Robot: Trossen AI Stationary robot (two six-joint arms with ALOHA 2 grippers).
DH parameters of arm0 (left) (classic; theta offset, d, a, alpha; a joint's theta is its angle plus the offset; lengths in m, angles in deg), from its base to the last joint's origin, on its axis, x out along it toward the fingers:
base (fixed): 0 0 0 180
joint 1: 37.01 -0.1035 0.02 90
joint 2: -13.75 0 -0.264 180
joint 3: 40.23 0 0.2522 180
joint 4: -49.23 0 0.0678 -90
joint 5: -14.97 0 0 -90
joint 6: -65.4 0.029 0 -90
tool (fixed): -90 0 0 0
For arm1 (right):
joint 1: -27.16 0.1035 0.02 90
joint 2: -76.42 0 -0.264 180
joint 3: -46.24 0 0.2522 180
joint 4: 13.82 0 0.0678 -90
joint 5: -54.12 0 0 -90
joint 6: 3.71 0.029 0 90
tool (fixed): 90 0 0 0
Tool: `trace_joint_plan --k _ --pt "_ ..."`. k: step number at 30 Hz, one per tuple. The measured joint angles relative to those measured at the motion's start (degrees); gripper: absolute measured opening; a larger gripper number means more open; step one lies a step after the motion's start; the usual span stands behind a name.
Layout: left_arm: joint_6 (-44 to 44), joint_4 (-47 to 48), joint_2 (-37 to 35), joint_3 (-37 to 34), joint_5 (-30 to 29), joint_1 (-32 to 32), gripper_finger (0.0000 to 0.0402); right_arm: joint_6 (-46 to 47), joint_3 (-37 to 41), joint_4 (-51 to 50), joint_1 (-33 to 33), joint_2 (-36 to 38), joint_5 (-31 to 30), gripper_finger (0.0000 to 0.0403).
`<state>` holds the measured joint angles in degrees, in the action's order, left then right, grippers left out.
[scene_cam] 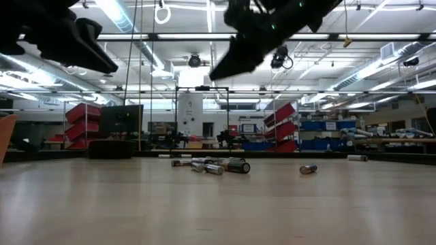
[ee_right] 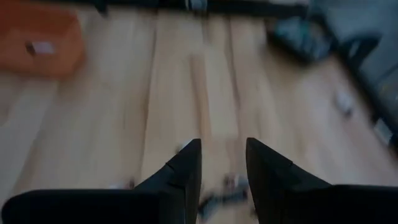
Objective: Sort batteries
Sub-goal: Put the silver battery into the orange bin
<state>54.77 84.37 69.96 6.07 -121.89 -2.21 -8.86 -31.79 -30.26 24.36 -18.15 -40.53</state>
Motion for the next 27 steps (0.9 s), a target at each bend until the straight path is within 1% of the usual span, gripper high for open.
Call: trace_joint_plan --k 3,6,8,12,14,20,25,27 --pt "0.0 -0.4 0.0 0.0 -3.1 0.0 0.0103 -0.5 -1.2 4.7 0.9 -1.2 -0.3 0.0113" --pt "0.4 -2.0 -0.4 0.0 -4.1 0.0 0.0103 -0.6 -4.1 4.3 0.9 -4.9 -0.3 0.0113" --pt "2.4 -5.2 -1.2 0.0 -4.2 0.3 0.0103 -2.1 -6.3 4.0 0.9 -8.3 -0.3 0.0113" --pt "7.8 -12.3 -3.7 0.0 -4.3 1.4 0.0103 -2.6 -11.5 0.6 0.9 -15.1 0.2 0.0115" --pt "9.8 -13.9 -5.4 0.0 -4.3 1.8 0.0103 -2.5 -14.6 -2.2 0.8 -17.9 0.8 0.0115" --pt "10.4 -13.8 -9.6 0.0 -4.3 1.8 0.0103 -2.1 -22.6 -12.9 0.9 -26.4 1.3 0.0117" --pt "10.2 -12.7 -10.6 0.0 -4.3 1.9 0.0103 -1.9 -26.5 -18.2 1.0 -31.2 1.7 0.0132" --pt "10.2 -12.0 -10.5 0.0 -4.2 1.9 0.0103 -1.9 -27.1 -18.6 1.0 -32.2 1.7 0.0141"
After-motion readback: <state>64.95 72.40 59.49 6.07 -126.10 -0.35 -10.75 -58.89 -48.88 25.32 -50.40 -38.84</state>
